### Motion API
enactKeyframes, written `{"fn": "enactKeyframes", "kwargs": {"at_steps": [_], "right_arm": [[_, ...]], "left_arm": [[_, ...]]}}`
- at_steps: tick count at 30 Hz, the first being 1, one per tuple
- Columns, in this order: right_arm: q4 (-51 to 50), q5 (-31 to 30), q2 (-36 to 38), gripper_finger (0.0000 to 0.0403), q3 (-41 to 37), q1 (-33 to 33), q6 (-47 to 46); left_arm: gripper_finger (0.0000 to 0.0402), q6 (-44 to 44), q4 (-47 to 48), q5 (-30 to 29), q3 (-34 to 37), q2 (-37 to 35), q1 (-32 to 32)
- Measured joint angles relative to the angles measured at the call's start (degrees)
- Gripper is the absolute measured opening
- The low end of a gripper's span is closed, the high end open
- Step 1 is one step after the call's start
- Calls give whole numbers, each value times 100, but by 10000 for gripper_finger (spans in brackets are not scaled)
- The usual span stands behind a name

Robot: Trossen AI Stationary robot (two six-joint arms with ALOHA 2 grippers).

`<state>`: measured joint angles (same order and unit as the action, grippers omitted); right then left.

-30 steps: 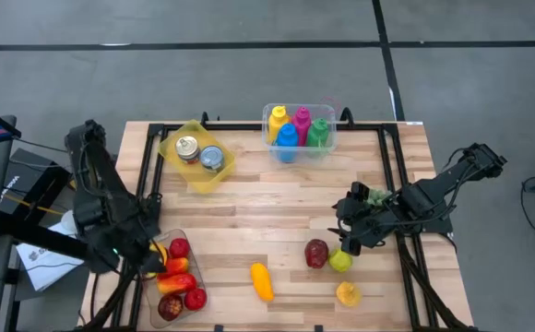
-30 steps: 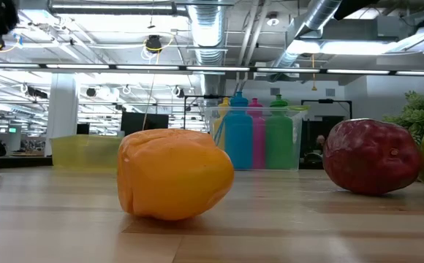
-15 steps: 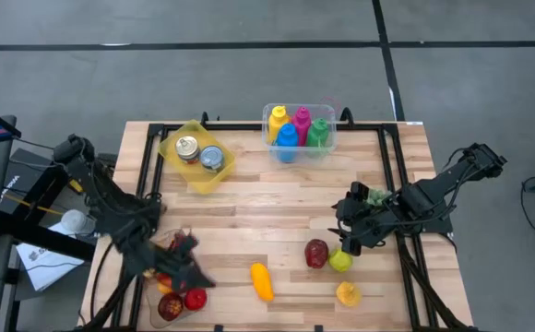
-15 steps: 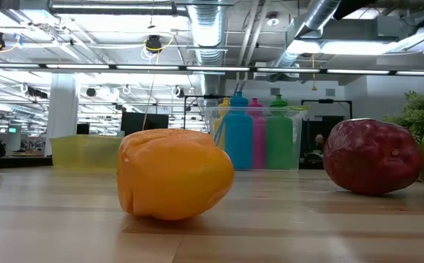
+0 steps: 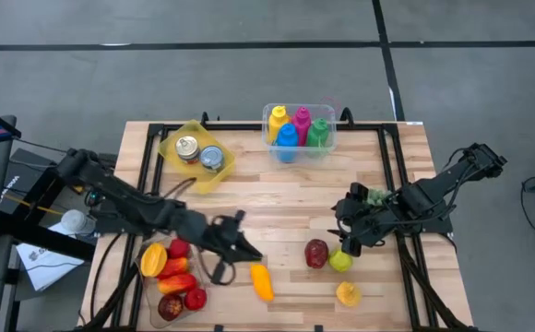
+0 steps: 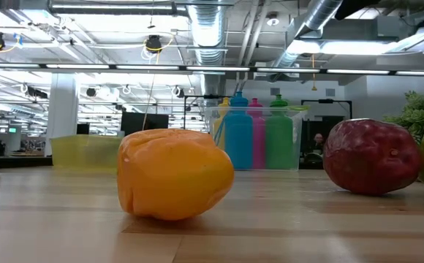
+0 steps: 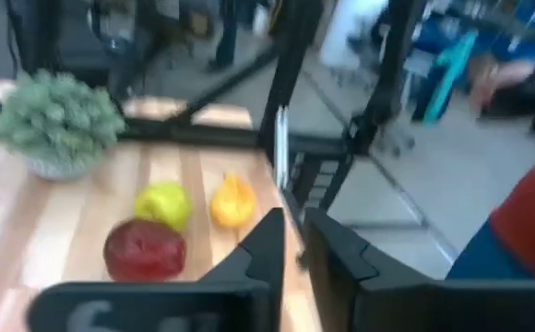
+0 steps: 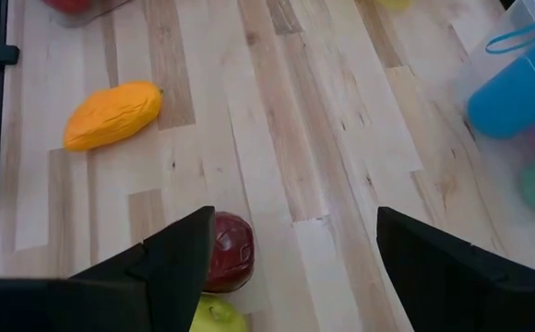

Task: Pick & Place Food Item
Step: Put the yellow mango into the transparent bin

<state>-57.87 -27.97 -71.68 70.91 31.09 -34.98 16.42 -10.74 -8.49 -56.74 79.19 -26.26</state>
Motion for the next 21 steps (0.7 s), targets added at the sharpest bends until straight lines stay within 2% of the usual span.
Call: {"fn": "enactKeyframes", "kwargs": {"at_steps": [3,7,15,18,21], "right_arm": [[-4,47,0,292,0,0,-1],[-18,101,0,292,0,0,-6],[-25,101,0,292,0,-2,39],[-31,101,0,292,0,-4,46],[-33,101,0,292,0,-4,46]], "left_arm": [[73,-416,15,431,-34,470,138],[149,-929,-121,778,-39,952,219],[319,-2308,-115,931,-43,1665,240],[357,-2329,-125,1289,-43,1922,285],[373,-2457,-146,1765,-43,2189,308]]}}
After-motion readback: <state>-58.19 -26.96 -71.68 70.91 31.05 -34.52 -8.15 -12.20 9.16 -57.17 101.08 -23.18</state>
